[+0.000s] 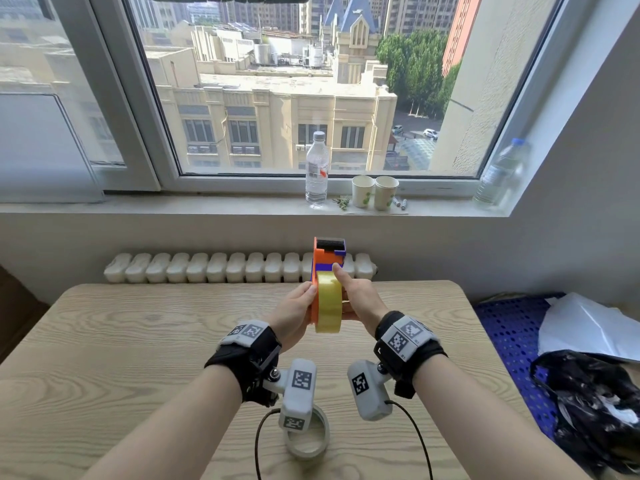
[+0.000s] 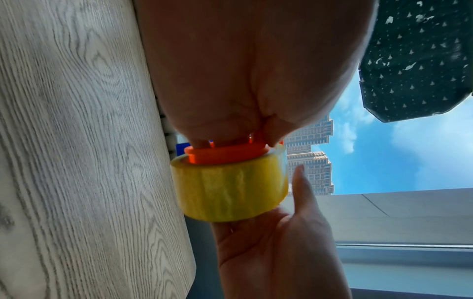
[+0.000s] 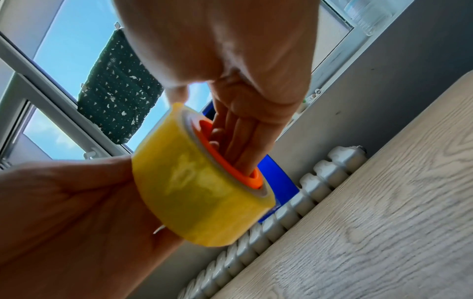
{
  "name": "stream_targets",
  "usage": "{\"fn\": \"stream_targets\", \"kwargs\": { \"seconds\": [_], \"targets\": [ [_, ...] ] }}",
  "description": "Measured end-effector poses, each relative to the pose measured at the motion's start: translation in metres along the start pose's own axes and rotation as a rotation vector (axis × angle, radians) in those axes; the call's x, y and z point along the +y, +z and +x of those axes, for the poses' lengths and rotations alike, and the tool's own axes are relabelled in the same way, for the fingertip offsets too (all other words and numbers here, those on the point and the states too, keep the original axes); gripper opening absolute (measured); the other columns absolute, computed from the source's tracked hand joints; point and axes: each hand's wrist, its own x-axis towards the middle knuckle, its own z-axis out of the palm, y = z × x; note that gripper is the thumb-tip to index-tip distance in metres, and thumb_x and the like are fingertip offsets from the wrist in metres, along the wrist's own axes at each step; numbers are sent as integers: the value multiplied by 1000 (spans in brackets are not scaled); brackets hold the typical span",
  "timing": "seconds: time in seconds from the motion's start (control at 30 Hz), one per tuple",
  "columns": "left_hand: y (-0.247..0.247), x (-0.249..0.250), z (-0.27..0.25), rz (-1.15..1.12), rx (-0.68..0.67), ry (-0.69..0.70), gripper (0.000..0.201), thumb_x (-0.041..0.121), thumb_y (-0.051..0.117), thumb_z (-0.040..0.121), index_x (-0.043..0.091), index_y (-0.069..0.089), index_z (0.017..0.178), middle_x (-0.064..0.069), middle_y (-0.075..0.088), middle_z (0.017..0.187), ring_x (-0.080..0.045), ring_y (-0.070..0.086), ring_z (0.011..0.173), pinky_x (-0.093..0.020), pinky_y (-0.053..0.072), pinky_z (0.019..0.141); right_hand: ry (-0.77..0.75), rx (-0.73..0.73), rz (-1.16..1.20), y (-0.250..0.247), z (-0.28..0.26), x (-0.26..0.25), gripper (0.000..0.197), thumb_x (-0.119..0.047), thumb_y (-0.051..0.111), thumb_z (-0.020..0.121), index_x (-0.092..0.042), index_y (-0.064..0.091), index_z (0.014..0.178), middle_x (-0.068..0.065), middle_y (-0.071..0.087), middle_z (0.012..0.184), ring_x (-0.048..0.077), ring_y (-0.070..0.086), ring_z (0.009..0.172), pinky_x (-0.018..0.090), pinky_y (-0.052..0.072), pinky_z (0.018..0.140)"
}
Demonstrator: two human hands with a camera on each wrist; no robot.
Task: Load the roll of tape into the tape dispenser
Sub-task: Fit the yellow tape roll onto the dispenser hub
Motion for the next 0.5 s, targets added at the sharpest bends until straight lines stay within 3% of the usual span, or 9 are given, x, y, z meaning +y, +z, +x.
{"fn": "stream_targets", "kwargs": {
  "seconds": [0.07,0.13,0.17,0.23,0.33,0.4,0.5],
  "targets": [
    [-1,0,1,-9,15,1,41,20,25,102,-2,42,132,-21,56,124,-26,57,100,-33,46,80,11,-100,48,-4,-2,3,46,-37,54,89,3,63,110,23,67,107,32,65,94,38,55,79],
    [-3,1,1,3,7,-2,41,20,25,102,-2,41,132,-22,55,125,-24,58,99,-32,47,78,-16,-177,34,-8,-2,7,37,-24,56,90,1,59,116,21,66,112,29,65,96,34,55,81],
    [-3,1,0,9,-5,-6,41,20,24,102,-1,41,133,-20,55,124,-22,58,97,-30,48,76,-27,-173,15,-9,-1,10,37,-25,57,89,2,60,114,21,67,109,30,66,94,34,56,80],
    [-3,3,-2,19,-41,-18,41,20,24,102,2,40,134,-18,56,122,-20,60,96,-27,48,72,-16,-99,-17,-8,2,9,38,-32,59,88,4,64,98,18,69,89,27,67,78,31,59,70],
    [1,4,-3,14,-70,-33,41,22,23,102,4,40,134,-19,56,124,-19,60,95,-24,49,68,40,39,10,-4,4,5,41,-43,59,85,-4,60,75,9,53,61,17,55,49,26,56,51],
    [3,4,-3,-1,-49,-42,41,23,23,102,5,40,134,-18,56,126,-18,60,97,-24,48,67,82,55,68,-4,5,5,43,-48,57,85,-6,62,74,7,55,60,15,54,46,28,55,54],
    [2,6,-1,5,-10,-38,42,27,22,101,5,44,131,-19,60,118,-23,59,99,-29,46,72,68,-131,78,-7,2,8,37,-41,54,87,-7,67,93,3,57,66,16,57,62,32,53,72]
  ]
}}
